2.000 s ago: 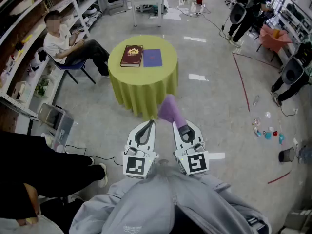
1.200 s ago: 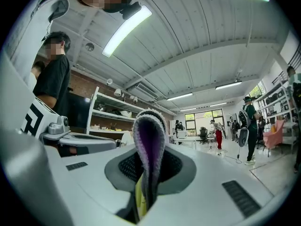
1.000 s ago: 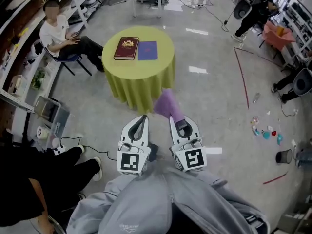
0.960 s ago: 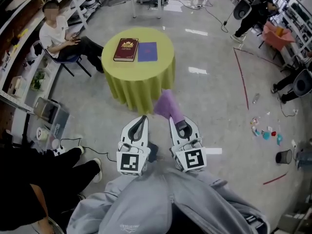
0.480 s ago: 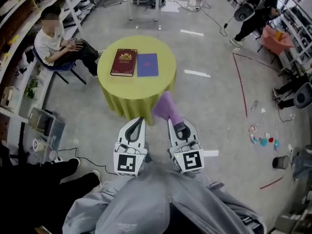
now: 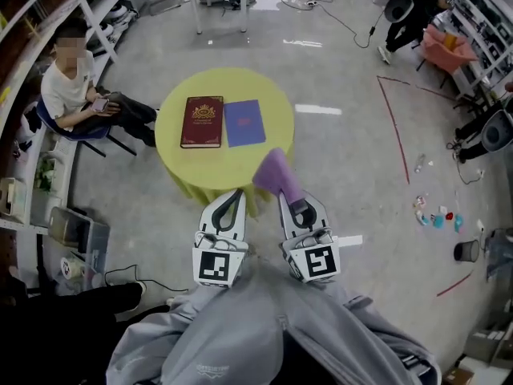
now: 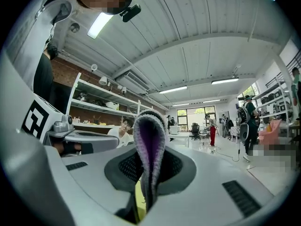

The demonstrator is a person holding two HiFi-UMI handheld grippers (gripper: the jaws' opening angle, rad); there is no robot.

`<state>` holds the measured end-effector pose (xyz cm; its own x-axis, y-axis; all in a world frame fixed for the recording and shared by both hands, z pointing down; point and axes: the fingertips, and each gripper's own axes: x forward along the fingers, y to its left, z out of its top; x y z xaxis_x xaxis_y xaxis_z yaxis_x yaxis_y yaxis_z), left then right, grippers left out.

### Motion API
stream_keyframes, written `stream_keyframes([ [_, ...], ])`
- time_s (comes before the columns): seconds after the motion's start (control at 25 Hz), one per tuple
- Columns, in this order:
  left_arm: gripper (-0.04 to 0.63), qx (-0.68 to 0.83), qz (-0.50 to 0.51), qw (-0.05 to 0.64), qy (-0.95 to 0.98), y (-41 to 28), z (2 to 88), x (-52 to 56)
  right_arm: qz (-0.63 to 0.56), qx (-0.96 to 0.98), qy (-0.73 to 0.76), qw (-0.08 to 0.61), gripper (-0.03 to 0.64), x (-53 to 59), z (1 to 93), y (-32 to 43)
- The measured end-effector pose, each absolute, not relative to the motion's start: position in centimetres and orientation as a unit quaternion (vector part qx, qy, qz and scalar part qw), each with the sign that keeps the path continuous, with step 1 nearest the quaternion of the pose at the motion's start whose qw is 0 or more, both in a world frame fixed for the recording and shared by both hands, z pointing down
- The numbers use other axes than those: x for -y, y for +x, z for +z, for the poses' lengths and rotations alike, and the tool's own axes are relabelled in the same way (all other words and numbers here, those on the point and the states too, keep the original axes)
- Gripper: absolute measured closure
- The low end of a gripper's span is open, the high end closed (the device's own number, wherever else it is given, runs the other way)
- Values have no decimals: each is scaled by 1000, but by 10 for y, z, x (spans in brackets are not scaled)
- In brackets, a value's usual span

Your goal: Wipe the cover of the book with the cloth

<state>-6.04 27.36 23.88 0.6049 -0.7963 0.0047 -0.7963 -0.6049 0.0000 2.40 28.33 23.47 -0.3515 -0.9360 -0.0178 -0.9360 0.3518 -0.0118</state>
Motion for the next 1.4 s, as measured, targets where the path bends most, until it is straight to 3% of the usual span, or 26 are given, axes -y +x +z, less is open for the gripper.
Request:
stream_keyframes([
  [0.68, 578, 425, 0, 16, 905, -69, 248, -190, -7, -821, -571, 1, 557, -197, 238, 11],
  [1.4, 578, 503, 7, 20, 864, -37, 253, 6, -10, -874, -486, 0, 557, 21, 244, 39],
])
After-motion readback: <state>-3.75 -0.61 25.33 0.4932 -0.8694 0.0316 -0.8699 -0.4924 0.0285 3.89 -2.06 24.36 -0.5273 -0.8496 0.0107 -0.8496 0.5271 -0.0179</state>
